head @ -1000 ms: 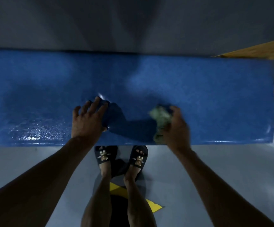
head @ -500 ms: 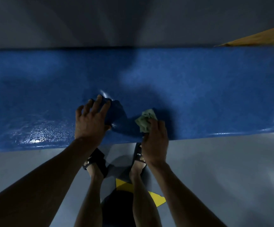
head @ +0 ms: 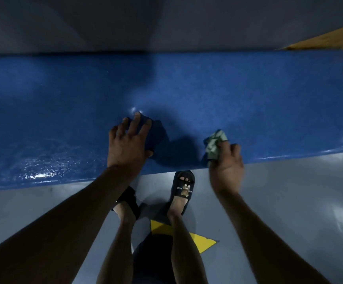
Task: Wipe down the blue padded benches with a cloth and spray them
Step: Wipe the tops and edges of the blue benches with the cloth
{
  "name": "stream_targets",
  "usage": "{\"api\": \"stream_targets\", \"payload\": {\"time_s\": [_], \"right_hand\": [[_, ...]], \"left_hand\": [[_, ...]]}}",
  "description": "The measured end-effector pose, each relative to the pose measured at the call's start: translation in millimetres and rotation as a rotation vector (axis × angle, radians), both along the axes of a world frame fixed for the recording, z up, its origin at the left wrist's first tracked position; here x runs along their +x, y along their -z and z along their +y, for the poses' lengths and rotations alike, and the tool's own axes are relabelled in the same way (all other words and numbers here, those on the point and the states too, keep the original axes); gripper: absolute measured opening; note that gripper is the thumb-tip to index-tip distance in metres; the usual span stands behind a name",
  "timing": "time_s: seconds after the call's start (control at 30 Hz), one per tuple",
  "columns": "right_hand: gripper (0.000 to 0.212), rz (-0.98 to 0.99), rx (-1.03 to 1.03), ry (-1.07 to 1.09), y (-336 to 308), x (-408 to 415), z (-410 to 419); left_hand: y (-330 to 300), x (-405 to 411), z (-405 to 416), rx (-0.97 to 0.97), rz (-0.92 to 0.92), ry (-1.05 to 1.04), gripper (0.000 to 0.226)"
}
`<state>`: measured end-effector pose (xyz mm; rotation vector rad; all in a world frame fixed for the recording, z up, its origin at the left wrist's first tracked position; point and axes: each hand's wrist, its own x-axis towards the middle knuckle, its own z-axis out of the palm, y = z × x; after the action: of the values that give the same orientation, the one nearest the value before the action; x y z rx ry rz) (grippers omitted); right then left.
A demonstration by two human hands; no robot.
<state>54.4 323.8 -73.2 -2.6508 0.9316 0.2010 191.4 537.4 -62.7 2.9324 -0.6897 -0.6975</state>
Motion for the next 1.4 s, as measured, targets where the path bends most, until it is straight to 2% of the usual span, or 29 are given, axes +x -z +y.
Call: {"api": "stream_targets", "payload": {"time_s": [0.13, 0.27, 0.33, 0.43, 0.53, 0.67, 0.73, 0.8, 0.9, 0.97, 1.1, 1.17, 1.3, 1.4], "right_hand": [[0.054, 0.075, 0.059, -0.199, -6, 18, 76], [0.055, 0.119, 0.041, -0.504, -15, 16, 54], [0.049, 0.135, -0.039, -0.445, -18, 14, 18], [0.052, 0.085, -0.100, -0.141, -24, 6, -28], [0.054, 0.085, -0.094, 0.015, -18, 9, -12], [0.050, 0.024, 0.025, 0.009, -1, 33, 90], [0.048, 0.020, 0.040, -0.099, -4, 40, 133], [0.050, 0.046, 0.084, -0.271, -13, 42, 144], [0.049, 0.092, 0.089, -0.445, -20, 39, 102], [0.048, 0.089, -0.006, -0.374, -19, 33, 58], [0.046, 0.072, -0.076, -0.019, -19, 18, 2], [0.048, 0.081, -0.079, 0.024, -14, 21, 23], [0.057, 0.010, -0.009, 0.056, 4, 37, 123], [0.062, -0.028, 0.046, -0.092, 1, 42, 195]], "left_hand": [[1, 1, 7, -0.034, 0.032, 0.021, 0.091], [0, 6, 16, -0.059, 0.043, 0.044, 0.090], [-6, 10, 26, -0.116, 0.054, 0.038, 0.088], [-14, 15, 51, -0.195, 0.005, 0.037, 0.085], [-15, 15, 82, -0.169, -0.020, 0.043, 0.088], [-16, 10, 116, -0.088, 0.004, 0.044, 0.099], [-15, 7, 128, -0.054, 0.028, 0.048, 0.102], [-14, 6, 135, -0.022, 0.046, 0.042, 0.103], [-12, 7, 140, 0.016, 0.068, 0.063, 0.103], [-11, 8, 139, 0.007, 0.065, 0.067, 0.102], [-9, 7, 139, 0.020, 0.077, 0.065, 0.101], [-8, 6, 140, 0.010, 0.064, 0.059, 0.102], [-6, 6, 139, 0.017, 0.074, 0.055, 0.101], [-5, 7, 141, 0.018, 0.056, 0.067, 0.100]]}}
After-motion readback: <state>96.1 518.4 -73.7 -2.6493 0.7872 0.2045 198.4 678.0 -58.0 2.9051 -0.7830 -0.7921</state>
